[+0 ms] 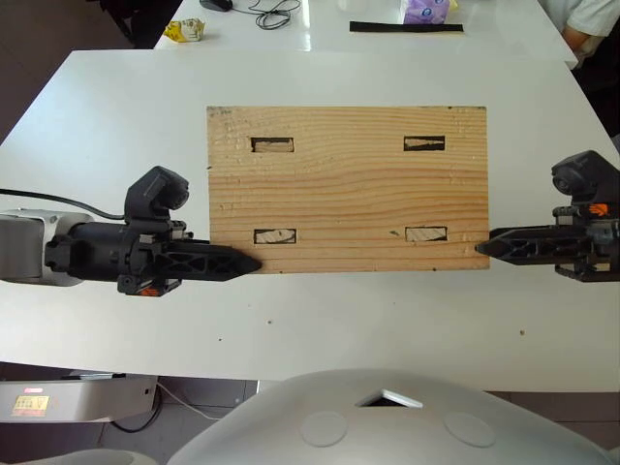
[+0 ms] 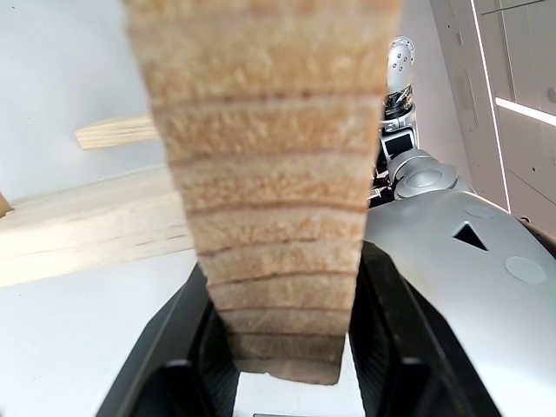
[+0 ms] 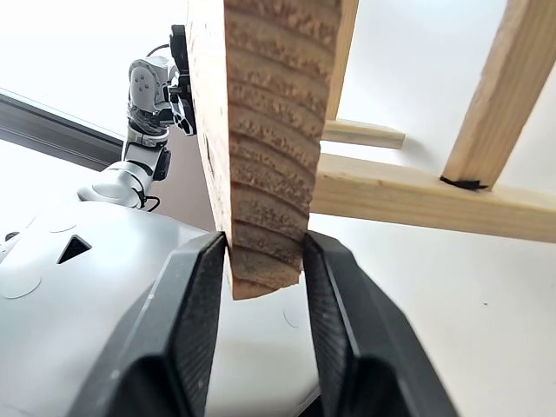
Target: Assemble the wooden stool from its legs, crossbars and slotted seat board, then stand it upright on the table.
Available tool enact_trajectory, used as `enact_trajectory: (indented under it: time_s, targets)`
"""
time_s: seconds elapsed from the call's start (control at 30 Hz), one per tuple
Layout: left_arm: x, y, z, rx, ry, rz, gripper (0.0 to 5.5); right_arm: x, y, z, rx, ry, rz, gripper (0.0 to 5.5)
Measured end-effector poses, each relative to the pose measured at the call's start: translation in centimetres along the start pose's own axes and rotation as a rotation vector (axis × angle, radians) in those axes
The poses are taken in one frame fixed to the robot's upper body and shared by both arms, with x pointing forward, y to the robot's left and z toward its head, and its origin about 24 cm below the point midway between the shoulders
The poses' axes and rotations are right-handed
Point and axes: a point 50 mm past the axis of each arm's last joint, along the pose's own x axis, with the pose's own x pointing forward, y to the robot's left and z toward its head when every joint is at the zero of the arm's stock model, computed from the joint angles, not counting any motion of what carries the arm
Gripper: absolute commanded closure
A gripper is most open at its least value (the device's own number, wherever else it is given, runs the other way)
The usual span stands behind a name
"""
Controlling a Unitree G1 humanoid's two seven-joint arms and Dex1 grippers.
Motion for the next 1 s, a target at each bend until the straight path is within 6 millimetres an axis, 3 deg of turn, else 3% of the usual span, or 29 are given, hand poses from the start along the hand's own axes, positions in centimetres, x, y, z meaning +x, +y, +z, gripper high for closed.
enact_trajectory:
  time_s: [0.17,0.47,0.57,0.63,0.83,1.0]
  targets:
    - [0.1,0.3,0.2,0.005,-0.034,-0.011,3.85,0.1,0.4,0.5,-0.034,0.012,-0.021,3.38]
    - [0.2,1.3,2.6,0.084,-0.167,0.043,2.38,0.1,0.4,1.6,-0.069,-0.018,-0.027,1.92]
    - [0.2,1.6,3.1,0.088,-0.193,0.051,2.32,0.0,0.0,2.0,-0.071,-0.042,-0.047,1.48]
    - [0.1,1.5,3.1,0.081,-0.188,0.031,2.32,-0.1,-0.6,2.4,-0.063,-0.074,-0.087,1.48]
    - [1.5,0.4,-0.3,0.128,-0.036,0.074,2.32,0.1,-1.3,2.0,-0.063,-0.092,-0.176,1.48]
    - [1.6,2.2,-2.9,0.284,-0.035,0.261,2.32,0.8,-2.4,-1.5,-0.035,-0.038,-0.225,1.48]
